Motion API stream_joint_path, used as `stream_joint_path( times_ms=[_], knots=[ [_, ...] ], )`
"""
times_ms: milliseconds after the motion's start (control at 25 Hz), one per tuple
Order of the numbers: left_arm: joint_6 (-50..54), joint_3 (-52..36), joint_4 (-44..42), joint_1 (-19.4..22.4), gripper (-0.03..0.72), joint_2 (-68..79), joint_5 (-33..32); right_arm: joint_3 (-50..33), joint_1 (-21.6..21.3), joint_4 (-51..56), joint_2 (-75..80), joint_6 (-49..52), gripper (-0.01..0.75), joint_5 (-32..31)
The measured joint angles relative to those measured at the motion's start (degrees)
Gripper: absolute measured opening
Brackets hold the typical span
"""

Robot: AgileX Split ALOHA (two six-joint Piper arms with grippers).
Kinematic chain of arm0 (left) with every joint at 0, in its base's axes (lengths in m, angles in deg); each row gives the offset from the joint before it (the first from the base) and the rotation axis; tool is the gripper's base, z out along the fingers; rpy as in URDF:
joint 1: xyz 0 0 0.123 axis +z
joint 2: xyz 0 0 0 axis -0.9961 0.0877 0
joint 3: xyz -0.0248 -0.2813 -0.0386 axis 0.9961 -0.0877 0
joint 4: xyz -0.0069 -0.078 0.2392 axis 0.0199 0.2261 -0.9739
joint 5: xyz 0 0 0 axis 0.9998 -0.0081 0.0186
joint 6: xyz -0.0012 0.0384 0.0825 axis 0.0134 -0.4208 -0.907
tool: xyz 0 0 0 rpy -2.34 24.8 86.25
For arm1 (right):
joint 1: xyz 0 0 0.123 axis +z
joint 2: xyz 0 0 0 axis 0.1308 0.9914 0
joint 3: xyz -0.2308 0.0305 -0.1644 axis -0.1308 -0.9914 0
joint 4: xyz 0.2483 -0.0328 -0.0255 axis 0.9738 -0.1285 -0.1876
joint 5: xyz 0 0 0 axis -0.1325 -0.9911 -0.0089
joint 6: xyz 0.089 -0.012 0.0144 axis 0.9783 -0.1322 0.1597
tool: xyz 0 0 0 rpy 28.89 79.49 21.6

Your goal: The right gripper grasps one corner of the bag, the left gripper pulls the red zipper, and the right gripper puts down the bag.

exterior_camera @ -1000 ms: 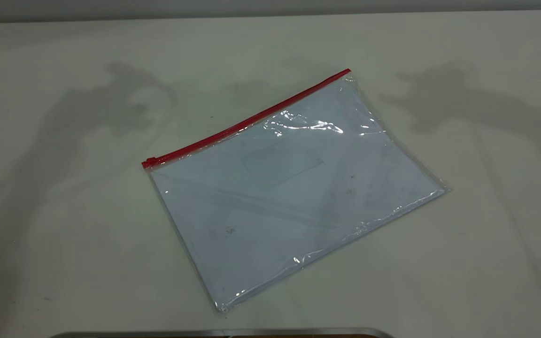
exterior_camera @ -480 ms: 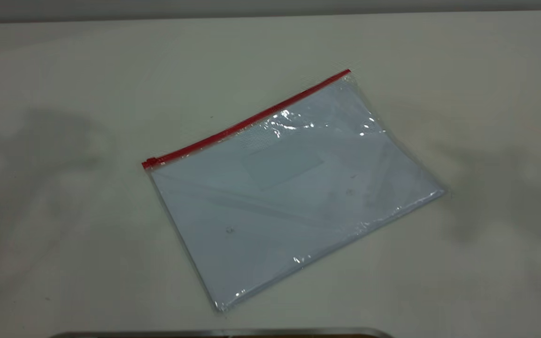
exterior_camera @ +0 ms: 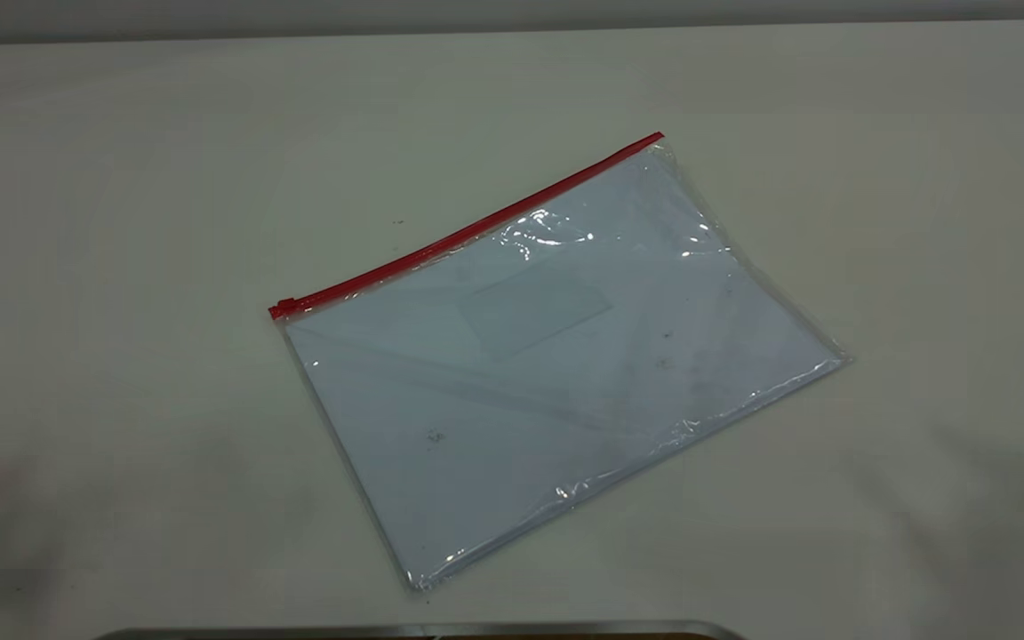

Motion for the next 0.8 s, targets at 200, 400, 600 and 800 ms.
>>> stream_joint_path(
  times_ms=[200,400,600,800],
  knots=[
    [0.3,-12.1,0.5,0.0,0.588,-15.9,0.0,-14.1,0.0,-0.1,-13.2,-0.7,0.574,0.0],
    [0.6,-23.2,4.2,0.0,0.588,-28.3,0.0,-25.5,0.0,-0.6,-25.8,-0.7,0.574,0.0],
    [-2.5,-32.8,6.5,0.0,0.588,-37.3,0.0,-34.0,0.0,-1.9,-35.2,-0.7,0.574,0.0],
    [-4.9,-42.1,6.5,0.0,0.588,-44.0,0.0,-39.5,0.0,-3.8,-43.5,-1.1,0.574,0.3]
  ],
)
